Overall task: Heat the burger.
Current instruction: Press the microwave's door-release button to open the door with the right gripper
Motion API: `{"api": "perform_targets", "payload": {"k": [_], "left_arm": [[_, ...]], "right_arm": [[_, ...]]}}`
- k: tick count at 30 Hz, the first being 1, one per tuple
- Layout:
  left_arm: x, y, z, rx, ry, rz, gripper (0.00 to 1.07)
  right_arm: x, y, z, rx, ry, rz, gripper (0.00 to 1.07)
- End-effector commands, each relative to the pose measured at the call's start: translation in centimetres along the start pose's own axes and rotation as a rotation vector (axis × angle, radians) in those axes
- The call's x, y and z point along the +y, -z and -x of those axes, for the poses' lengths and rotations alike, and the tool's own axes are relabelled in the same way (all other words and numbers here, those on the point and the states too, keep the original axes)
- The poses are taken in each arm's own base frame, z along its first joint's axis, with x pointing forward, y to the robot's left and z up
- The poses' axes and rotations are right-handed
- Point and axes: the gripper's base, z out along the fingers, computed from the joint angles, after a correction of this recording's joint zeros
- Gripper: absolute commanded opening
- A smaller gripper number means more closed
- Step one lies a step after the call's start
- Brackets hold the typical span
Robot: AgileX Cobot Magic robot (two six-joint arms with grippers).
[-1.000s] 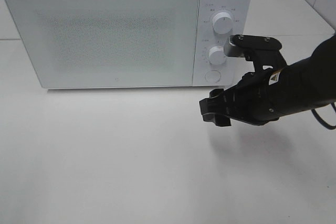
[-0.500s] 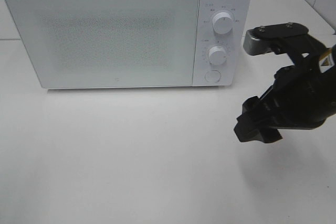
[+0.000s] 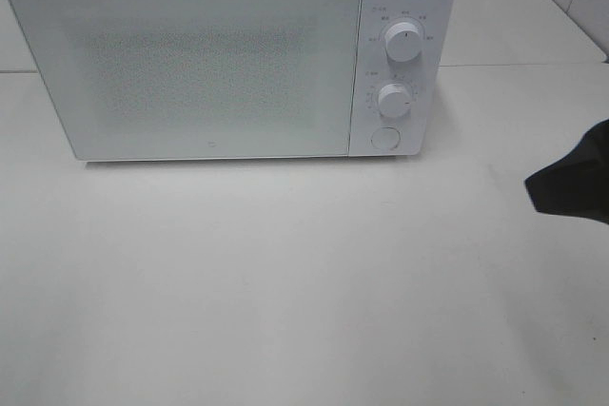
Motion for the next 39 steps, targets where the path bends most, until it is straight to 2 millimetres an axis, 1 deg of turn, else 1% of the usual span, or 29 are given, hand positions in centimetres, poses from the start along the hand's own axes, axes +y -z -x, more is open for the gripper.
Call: {"api": "perform_targets", "payload": {"k": [1,2,3,4,5,8,10,11,12,13,14,15,16,17,18,19,20,21,22,23,25,26,32,39], "left_arm": [[-0.1,0.2,-0.2,-0.019,0.009,-0.006,1.00],[-0.1,0.2,-0.2,-0.019,0.009,-0.006,1.00],[-0.1,0.2,-0.2,-0.019,0.009,-0.006,1.00],[-0.1,0.2,-0.2,-0.019,0.009,-0.006,1.00],[-0.1,0.2,-0.2,-0.019,0.009,-0.006,1.00],[-0.1,0.2,-0.2,-0.019,0.009,-0.006,1.00],[-0.1,0.2,-0.2,-0.019,0.009,-0.006,1.00],[-0.1,0.2,-0.2,-0.019,0.009,-0.006,1.00],[-0.1,0.2,-0.2,-0.019,0.009,-0.006,1.00],[-0.1,0.2,-0.2,-0.019,0.009,-0.006,1.00],[-0.1,0.2,-0.2,-0.019,0.009,-0.006,1.00],[-0.1,0.2,-0.2,-0.019,0.009,-0.006,1.00],[-0.1,0.2,-0.2,-0.019,0.009,-0.006,1.00],[-0.1,0.2,-0.2,-0.019,0.009,-0.006,1.00],[-0.1,0.2,-0.2,-0.019,0.009,-0.006,1.00],[-0.1,0.2,-0.2,-0.019,0.009,-0.006,1.00],[-0.1,0.2,-0.2,-0.019,0.009,-0.006,1.00],[-0.1,0.2,-0.2,-0.019,0.009,-0.006,1.00],[-0.1,0.2,-0.2,-0.019,0.009,-0.006,1.00],[-0.1,0.2,-0.2,-0.019,0.009,-0.006,1.00],[-0.1,0.2,-0.2,-0.019,0.009,-0.006,1.00],[-0.1,0.2,-0.2,-0.019,0.009,-0.006,1.00],[-0.1,0.2,-0.2,-0.019,0.009,-0.006,1.00],[-0.1,0.2,-0.2,-0.020,0.009,-0.006,1.00]], "right_arm": [[-0.7,1.4,-0.6,-0.032,-0.037,-0.040,0.74],[-1.3,2.6,-1.2,-0.062,-0.070,-0.068,0.79],[-1.3,2.6,-1.2,-0.062,-0.070,-0.068,0.79],[-1.7,3.2,-1.5,-0.079,-0.090,-0.088,0.80],[-2.3,4.2,-2.1,-0.111,-0.121,-0.133,0.80],[-2.5,4.7,-2.4,-0.129,-0.133,-0.147,0.80],[-2.7,6.9,-3.9,-0.213,-0.175,-0.188,0.77],[-2.7,6.9,-3.9,-0.213,-0.175,-0.188,0.77],[-2.7,7.4,-4.4,-0.237,-0.184,-0.195,0.77],[-2.6,8.3,-5.4,-0.271,-0.202,-0.209,0.76],[-2.6,8.3,-5.4,-0.271,-0.202,-0.209,0.76],[-2.5,8.5,-5.8,-0.282,-0.209,-0.216,0.76],[-2.4,8.8,-7.3,-0.303,-0.232,-0.237,0.76],[-2.4,8.8,-7.3,-0.303,-0.232,-0.237,0.76],[-2.3,8.5,-8.8,-0.313,-0.254,-0.258,0.76],[-2.2,8.4,-9.5,-0.329,-0.261,-0.267,0.76],[-2.2,8.4,-9.5,-0.329,-0.261,-0.267,0.76],[-2.0,8.1,-10.6,-0.351,-0.271,-0.281,0.76],[-2.0,8.1,-10.6,-0.351,-0.271,-0.281,0.76],[-1.9,7.7,-11.7,-0.374,-0.273,-0.290,0.76],[-1.8,7.5,-12.1,-0.381,-0.272,-0.292,0.76],[-1.6,7.6,-12.9,-0.389,-0.273,-0.292,0.76],[-1.3,7.8,-14.3,-0.448,-0.268,-0.298,0.76],[-1.2,8.0,-14.6,-0.473,-0.265,-0.300,0.76]]}}
